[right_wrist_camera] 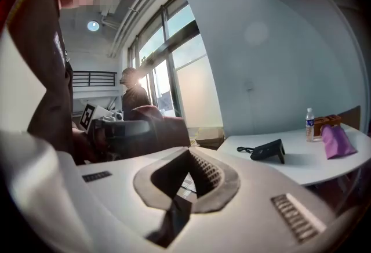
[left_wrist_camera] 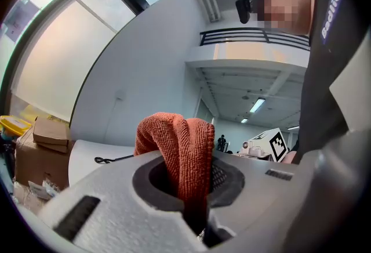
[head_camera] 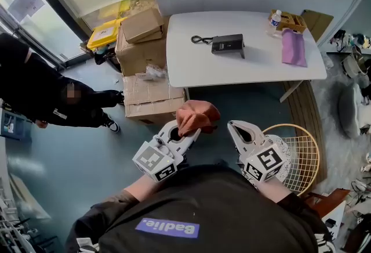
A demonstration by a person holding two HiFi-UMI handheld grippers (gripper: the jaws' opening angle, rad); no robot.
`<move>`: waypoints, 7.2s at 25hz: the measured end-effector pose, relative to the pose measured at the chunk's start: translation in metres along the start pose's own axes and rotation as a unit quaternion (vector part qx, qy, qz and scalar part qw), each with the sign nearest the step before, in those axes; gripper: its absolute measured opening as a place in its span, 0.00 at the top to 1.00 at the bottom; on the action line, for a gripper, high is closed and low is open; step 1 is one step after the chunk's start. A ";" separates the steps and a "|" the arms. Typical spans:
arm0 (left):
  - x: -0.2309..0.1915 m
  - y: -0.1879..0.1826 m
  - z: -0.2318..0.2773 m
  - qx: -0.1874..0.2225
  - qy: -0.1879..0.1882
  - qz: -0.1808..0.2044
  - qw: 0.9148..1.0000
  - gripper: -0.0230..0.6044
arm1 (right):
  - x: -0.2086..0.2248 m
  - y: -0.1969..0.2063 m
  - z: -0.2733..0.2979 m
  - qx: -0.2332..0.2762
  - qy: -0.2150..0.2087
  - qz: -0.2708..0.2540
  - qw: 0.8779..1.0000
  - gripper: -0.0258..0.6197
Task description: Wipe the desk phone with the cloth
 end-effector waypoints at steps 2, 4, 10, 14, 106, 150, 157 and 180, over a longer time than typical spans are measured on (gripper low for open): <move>0.002 0.002 0.000 0.000 0.001 0.000 1.000 0.91 | -0.001 0.001 -0.002 0.000 -0.001 0.000 1.000 0.92; 0.004 0.003 0.000 -0.001 0.001 0.001 1.000 0.91 | 0.000 0.002 -0.003 0.000 -0.001 0.000 1.000 0.92; 0.007 0.004 0.004 -0.001 -0.002 0.003 1.000 0.91 | 0.006 0.000 -0.007 0.008 0.001 0.000 1.000 0.92; 0.010 0.008 0.011 -0.003 -0.009 0.005 1.000 0.91 | 0.016 -0.003 -0.012 0.017 0.003 0.002 1.000 0.92; -0.369 0.288 0.296 -0.199 -0.129 -0.095 0.967 0.91 | 0.385 0.030 0.178 -0.124 0.070 0.039 0.989 0.92; -0.426 0.284 0.329 -0.250 -0.138 -0.065 0.956 0.91 | 0.376 0.015 0.166 -0.114 0.110 0.032 0.987 0.92; -0.397 0.251 0.292 -0.228 -0.100 -0.072 0.966 0.91 | 0.327 0.005 0.193 -0.096 0.097 0.002 0.991 0.92; -0.248 0.089 0.168 -0.076 -0.134 0.001 0.988 0.91 | 0.232 0.018 0.194 -0.051 -0.039 0.017 0.998 0.92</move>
Point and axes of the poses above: the fingertips, and each gripper's own axes: z forward along the fingers, x to its right, y out of its underside, the point moved 5 cm from there along -z, backward along the fingers, and after that the axes turned 15 degrees about x, right-handed, at the moved point
